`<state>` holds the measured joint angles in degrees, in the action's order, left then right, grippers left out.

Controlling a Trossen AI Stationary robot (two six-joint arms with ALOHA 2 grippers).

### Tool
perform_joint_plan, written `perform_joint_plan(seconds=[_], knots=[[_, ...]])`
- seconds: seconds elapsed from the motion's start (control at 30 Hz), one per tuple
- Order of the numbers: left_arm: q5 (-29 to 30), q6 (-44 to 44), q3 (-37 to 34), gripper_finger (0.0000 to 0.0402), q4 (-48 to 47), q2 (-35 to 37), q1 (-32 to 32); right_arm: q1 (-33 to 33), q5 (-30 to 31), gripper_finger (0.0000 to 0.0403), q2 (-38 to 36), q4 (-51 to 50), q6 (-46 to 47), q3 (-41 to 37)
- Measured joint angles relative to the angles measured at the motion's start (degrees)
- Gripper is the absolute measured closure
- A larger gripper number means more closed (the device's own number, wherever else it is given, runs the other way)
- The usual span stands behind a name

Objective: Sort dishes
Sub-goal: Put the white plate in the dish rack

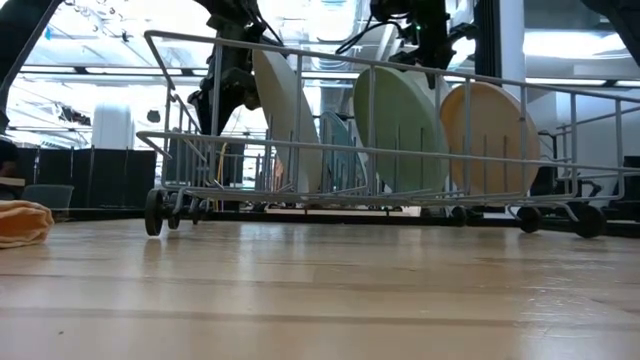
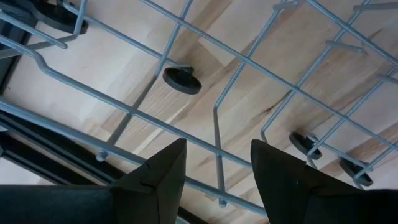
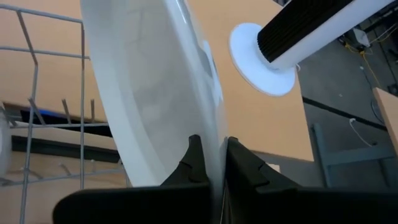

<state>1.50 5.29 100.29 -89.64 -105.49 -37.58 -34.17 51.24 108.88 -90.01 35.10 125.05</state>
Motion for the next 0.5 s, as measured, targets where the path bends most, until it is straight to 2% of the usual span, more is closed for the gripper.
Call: perform_joint_plan(seconds=[0.2,0.5], knots=[[-0.6,2.1,-0.4,0.0226,-0.2,0.1,0.0,0.0,-0.2,0.0384,0.0,-0.2,-2.6,0.0],[-5.9,4.5,-0.5,0.0226,-0.7,0.2,1.2,0.4,-0.3,0.0384,0.0,0.0,-2.6,0.0]])
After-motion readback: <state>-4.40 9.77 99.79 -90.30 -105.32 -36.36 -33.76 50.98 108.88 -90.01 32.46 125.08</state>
